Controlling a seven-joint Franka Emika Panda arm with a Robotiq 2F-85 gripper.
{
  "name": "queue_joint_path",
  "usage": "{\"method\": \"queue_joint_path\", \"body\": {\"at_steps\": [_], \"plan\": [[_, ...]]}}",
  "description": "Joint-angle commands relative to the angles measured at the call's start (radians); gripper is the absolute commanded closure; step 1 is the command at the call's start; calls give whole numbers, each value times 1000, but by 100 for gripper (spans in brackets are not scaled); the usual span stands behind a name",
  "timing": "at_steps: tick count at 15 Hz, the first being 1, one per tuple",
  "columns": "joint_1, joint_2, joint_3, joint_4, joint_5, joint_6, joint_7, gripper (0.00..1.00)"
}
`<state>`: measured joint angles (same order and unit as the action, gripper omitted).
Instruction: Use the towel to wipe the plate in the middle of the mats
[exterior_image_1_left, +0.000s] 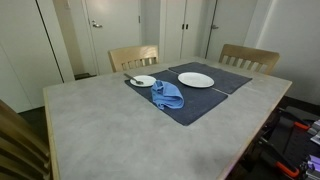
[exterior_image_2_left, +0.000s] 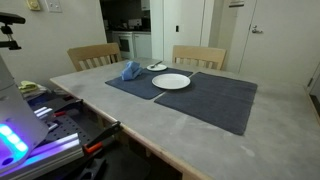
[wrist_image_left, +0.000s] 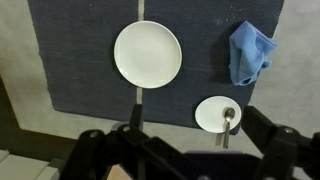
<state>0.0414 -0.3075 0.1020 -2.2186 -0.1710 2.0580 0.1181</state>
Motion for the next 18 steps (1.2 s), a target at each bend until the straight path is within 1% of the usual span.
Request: {"method": "queue_joint_path", "body": {"at_steps": [1, 4, 9, 14, 18], "plan": [[18, 104, -2, 76, 53, 16, -9, 0], [32, 171, 2, 113, 88, 49, -12, 0], [61, 298, 11, 194, 114, 72, -21, 0], [85, 403, 21, 263, 134, 63, -33, 0], [97, 459, 27, 278, 147, 46, -55, 0]]}}
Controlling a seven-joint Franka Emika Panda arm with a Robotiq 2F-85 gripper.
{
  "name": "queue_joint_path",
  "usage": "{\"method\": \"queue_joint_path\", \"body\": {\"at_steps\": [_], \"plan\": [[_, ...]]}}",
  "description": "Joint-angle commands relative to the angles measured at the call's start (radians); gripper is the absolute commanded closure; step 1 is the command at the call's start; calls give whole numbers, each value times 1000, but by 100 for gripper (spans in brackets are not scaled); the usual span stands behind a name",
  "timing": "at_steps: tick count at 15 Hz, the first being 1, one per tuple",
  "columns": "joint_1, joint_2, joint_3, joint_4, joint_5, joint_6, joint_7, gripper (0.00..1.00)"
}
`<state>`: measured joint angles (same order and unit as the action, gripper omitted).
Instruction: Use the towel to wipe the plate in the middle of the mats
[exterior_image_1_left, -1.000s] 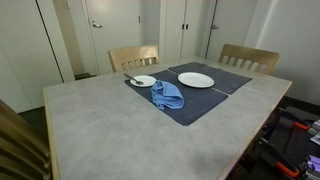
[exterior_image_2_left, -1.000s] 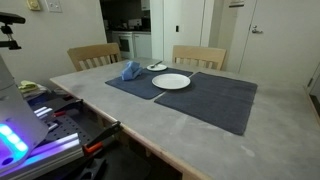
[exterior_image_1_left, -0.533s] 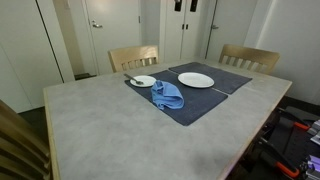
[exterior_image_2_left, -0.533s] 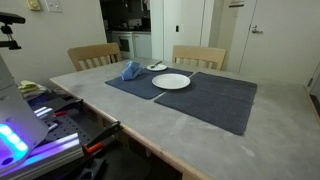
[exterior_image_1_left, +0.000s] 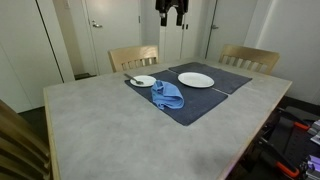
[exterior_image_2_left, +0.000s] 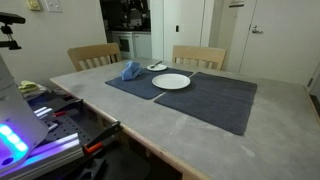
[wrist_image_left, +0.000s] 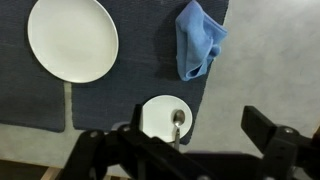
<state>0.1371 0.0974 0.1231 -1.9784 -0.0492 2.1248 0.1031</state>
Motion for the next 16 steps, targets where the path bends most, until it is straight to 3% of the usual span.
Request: {"method": "queue_joint_path", "body": {"at_steps": [1, 7, 16], "plan": [[2, 61, 6, 40, 28, -29, -45, 0], [15, 48, 3, 8, -21, -7, 18, 0], [37, 192, 12, 5, 26, -14, 10, 0]]}}
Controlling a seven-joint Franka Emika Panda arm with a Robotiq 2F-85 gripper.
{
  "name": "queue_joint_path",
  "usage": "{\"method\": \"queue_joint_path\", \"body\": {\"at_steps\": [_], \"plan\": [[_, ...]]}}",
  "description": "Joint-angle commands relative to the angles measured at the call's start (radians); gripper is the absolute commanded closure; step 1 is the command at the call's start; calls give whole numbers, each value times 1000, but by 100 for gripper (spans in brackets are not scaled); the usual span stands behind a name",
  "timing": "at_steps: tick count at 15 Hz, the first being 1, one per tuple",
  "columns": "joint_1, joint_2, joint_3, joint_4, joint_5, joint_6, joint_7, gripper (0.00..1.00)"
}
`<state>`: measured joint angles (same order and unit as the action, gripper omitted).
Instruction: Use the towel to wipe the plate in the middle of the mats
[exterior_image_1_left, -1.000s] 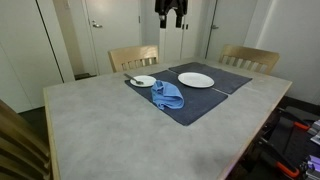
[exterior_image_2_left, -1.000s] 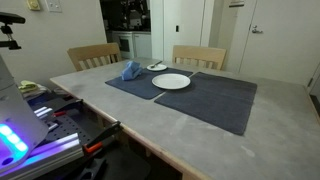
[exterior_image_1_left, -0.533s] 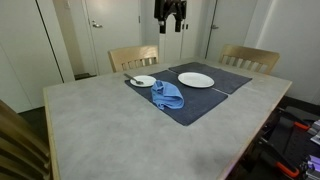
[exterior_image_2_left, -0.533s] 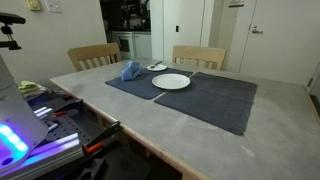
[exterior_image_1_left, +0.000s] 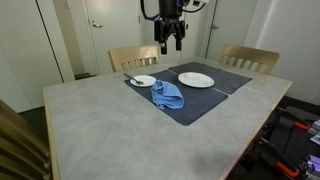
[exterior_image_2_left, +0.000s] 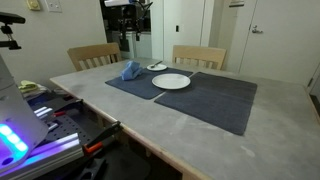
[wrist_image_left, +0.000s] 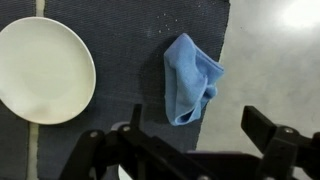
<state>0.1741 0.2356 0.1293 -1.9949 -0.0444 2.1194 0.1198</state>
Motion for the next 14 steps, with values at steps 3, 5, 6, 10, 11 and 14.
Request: {"method": "queue_joint_path", "body": {"at_steps": [3, 5, 6, 10, 11, 14], "plan": [[2, 104, 5, 34, 29, -13, -14, 0], [-1, 131, 7, 42, 46, -7, -24, 0], [-1, 143, 7, 45, 52, -4, -25, 0], [-4, 171, 11, 57, 82, 20, -48, 0], [7, 147, 0, 35, 58, 6, -17, 0], [7, 155, 1, 42, 60, 9, -21, 0]]}}
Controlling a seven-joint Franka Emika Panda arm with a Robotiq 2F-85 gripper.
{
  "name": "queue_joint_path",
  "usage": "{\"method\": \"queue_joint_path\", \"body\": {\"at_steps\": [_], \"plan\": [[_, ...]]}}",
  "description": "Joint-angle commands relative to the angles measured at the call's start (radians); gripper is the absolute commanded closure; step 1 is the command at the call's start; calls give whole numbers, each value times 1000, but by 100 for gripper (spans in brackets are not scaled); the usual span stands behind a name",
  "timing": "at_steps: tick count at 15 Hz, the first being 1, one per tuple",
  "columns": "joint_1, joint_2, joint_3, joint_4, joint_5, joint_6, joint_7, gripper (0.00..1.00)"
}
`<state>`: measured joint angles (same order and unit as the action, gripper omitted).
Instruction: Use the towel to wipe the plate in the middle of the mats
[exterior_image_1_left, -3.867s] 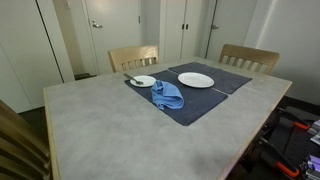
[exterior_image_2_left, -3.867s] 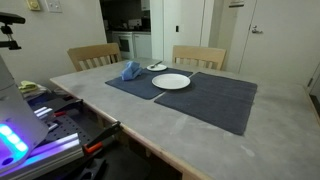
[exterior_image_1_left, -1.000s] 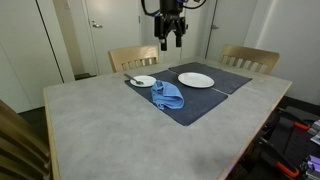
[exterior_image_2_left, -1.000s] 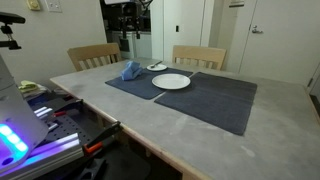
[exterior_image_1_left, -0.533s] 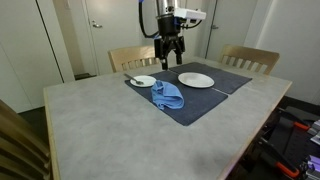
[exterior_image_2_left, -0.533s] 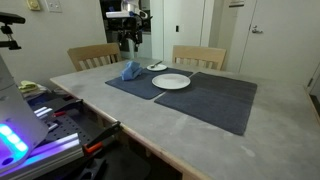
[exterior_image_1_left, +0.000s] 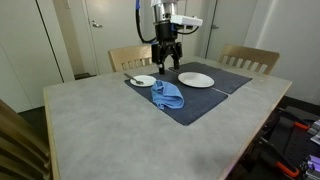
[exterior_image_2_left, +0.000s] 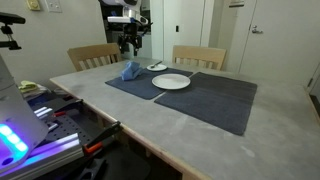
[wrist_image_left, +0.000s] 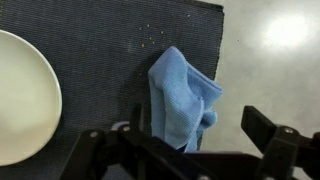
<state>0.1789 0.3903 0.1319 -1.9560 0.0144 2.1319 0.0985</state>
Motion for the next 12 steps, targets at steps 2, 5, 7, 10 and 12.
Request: {"method": "queue_joint_path", "body": {"at_steps": [2, 5, 7, 10, 12], "plan": [[3, 28, -1, 24, 1, -9, 2, 0], [-2, 80, 1, 46, 6, -13, -22, 0], [-5, 112, 3, 65, 11, -15, -36, 0], [-6, 156, 6, 93, 20, -5, -42, 0], [1, 176, 3, 106, 18, 4, -27, 0]]}}
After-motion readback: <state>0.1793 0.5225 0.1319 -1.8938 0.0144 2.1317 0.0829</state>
